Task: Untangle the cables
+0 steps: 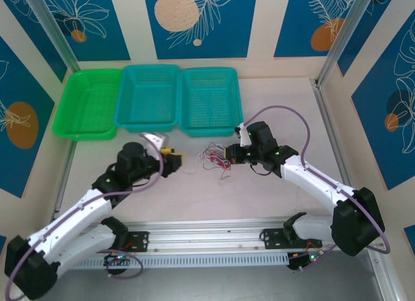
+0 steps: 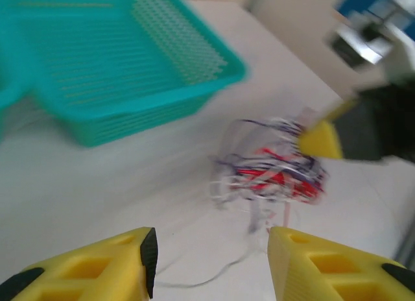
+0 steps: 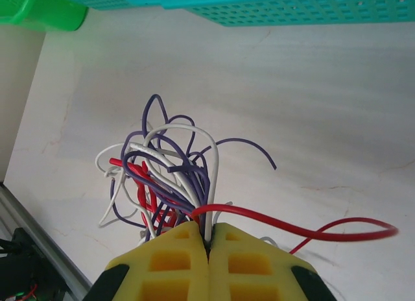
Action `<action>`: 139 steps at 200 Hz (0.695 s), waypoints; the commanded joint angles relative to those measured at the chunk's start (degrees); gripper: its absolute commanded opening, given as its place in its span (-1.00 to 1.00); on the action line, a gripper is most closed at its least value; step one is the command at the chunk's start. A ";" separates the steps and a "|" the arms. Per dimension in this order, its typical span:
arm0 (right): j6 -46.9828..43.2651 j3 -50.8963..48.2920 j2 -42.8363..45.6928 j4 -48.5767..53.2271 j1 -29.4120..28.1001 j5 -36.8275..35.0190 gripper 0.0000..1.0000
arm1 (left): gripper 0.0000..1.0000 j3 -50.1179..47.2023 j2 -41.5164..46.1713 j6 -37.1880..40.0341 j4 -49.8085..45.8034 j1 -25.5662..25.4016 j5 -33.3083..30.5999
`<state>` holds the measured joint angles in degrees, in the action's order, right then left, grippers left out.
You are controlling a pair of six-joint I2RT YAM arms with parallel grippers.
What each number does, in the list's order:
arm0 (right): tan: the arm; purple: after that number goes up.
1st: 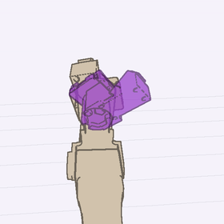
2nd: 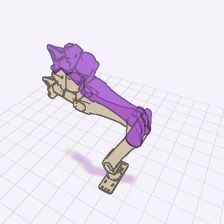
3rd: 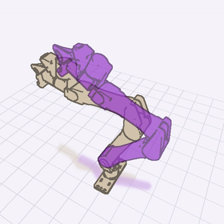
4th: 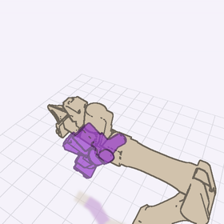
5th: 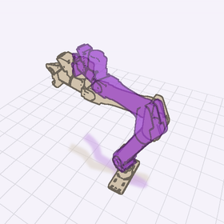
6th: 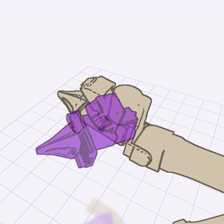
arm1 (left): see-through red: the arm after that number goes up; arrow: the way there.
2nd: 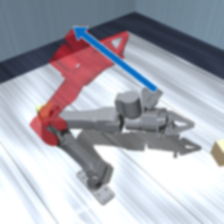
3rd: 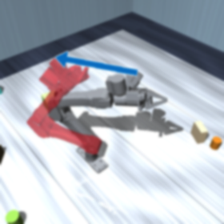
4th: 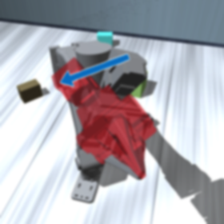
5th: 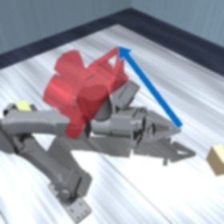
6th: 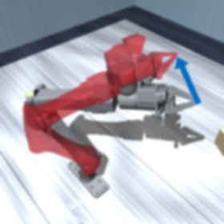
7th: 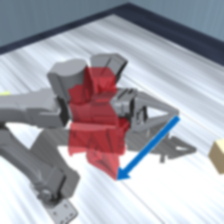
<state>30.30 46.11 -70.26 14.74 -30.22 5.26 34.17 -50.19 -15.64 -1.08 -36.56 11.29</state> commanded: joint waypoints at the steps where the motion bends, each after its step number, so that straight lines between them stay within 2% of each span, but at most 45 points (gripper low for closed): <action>1: -0.65 2.27 2.07 2.08 0.33 2.26 -1.00 | -0.01 -0.01 -5.31 12.21 6.00 -5.11 2.82; 34: 0.15 1.72 4.34 2.51 0.41 2.64 -1.00 | 0.05 -0.29 -15.74 16.25 13.55 -9.43 0.50; 56: 0.78 0.94 5.38 1.49 0.42 3.90 -1.00 | 0.08 -1.33 -21.77 16.02 20.00 -9.83 -1.68; 75: 1.58 0.57 5.74 1.24 0.39 4.28 -1.00 | 0.06 -0.90 -25.72 15.19 23.09 -9.77 -0.60; 85: 2.11 0.48 5.68 1.25 0.50 3.78 -1.00 | -0.12 -0.32 -27.33 14.59 23.38 -9.80 -0.38; 104: 3.00 0.34 5.80 2.49 0.68 0.31 -1.00 | -0.77 -0.43 -27.82 12.98 23.88 -9.83 -2.16; 114: 3.78 0.18 5.92 3.81 1.00 -3.16 -1.00 | -1.00 -1.24 -26.82 12.51 24.03 -9.77 -3.86; 139: 7.01 -1.43 7.24 6.75 4.09 -9.74 -1.00 | -1.00 -2.99 -23.16 12.21 21.81 -9.72 -8.83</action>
<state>33.47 46.37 -65.34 17.87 -29.04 2.79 33.04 -77.03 -2.92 19.75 -46.04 7.73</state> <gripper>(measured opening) 0.051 0.044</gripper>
